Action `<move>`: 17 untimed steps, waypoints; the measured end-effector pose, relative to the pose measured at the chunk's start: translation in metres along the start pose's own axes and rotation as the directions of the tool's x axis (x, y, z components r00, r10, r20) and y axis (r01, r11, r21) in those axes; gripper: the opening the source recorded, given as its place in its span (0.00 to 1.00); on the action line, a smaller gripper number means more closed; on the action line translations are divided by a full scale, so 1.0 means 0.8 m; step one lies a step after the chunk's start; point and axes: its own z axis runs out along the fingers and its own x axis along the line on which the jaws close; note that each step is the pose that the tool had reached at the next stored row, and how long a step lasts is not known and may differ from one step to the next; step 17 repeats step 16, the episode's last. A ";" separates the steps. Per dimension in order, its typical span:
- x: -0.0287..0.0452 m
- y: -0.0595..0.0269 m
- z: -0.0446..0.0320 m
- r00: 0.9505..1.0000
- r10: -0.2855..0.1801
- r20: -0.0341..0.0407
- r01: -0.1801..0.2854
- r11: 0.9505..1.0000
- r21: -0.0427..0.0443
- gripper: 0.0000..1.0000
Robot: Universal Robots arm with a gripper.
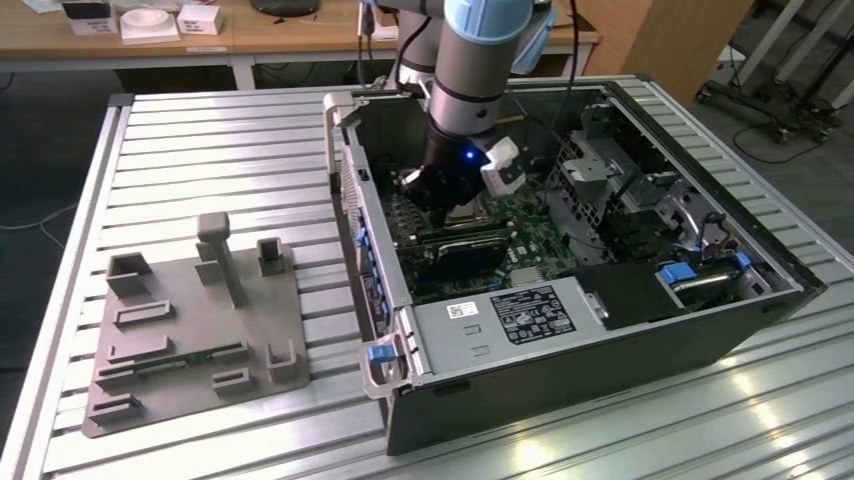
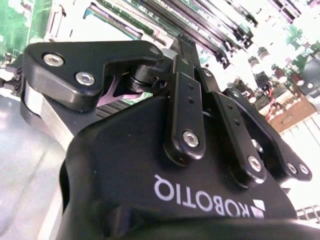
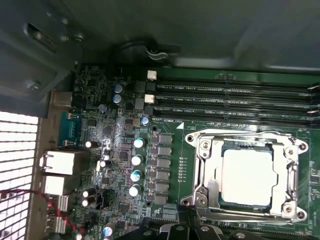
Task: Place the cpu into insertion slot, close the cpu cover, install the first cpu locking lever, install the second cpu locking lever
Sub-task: 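Install the second cpu locking lever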
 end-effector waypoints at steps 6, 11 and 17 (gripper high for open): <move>0.0001 0.001 -0.0156 1.000 0.000 0.000 0.000 1.000 0.000 0.10; 0.0002 0.002 -0.0203 1.000 0.000 0.000 0.000 1.000 0.000 0.10; 0.0002 0.002 -0.0204 1.000 0.000 0.000 0.000 1.000 0.000 0.10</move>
